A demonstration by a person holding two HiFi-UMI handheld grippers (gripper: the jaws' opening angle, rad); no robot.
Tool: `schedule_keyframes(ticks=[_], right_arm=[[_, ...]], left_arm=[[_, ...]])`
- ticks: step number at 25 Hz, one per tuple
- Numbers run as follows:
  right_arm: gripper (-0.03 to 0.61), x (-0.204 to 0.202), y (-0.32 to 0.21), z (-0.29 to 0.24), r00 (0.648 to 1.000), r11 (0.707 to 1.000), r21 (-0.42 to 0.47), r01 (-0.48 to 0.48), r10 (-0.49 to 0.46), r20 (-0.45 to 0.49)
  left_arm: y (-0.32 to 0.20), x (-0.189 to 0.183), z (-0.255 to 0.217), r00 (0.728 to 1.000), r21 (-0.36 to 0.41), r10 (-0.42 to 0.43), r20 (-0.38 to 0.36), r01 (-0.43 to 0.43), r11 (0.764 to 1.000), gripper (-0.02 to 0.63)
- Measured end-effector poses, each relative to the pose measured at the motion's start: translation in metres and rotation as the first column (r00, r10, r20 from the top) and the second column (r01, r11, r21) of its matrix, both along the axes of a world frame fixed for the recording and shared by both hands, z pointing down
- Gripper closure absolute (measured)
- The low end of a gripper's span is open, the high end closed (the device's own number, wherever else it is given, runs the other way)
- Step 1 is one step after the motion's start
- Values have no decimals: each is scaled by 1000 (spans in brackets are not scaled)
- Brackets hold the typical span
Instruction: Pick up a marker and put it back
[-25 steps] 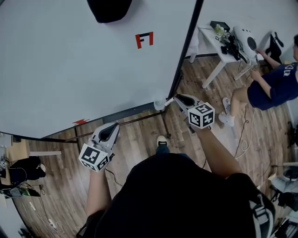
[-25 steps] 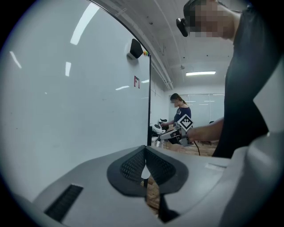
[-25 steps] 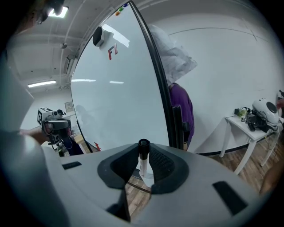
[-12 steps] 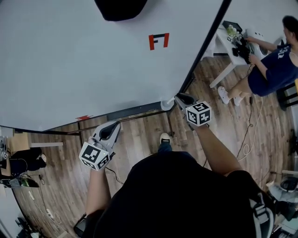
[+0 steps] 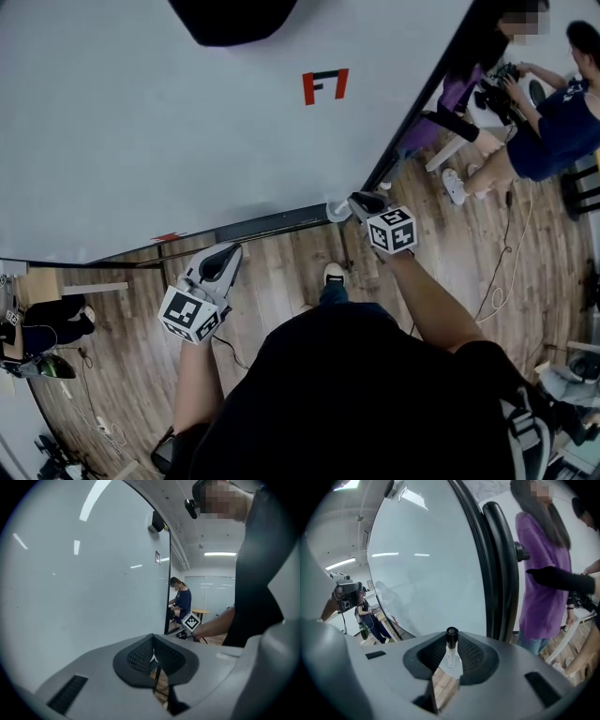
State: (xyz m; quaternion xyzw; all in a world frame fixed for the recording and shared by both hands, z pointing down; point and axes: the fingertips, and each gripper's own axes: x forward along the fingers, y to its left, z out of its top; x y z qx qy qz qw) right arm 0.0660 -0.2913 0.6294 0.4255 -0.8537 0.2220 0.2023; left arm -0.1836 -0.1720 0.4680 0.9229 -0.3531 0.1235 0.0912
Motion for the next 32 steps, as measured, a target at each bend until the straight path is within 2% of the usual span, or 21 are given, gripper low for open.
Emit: schedule_keyframes(ticks=[12, 20, 26, 32], right_arm=[[509, -4, 2, 27, 1000, 999, -47, 13, -14, -25], [495, -1, 1, 27, 1000, 999, -46, 13, -14, -27], [457, 14, -5, 15, 999, 1000, -19, -19, 18, -44], [453, 27, -4, -14, 998, 998, 33, -50, 51, -38]], left_arm=[[-3, 8, 9, 1000, -24, 12, -8, -12, 1000, 603], [-1, 9, 9, 1000, -36, 13, -4, -13, 999, 603], [-2, 12, 7, 999, -16, 37, -7, -37, 999, 603], [2, 16, 2, 998, 2, 59, -9, -59, 998, 603]])
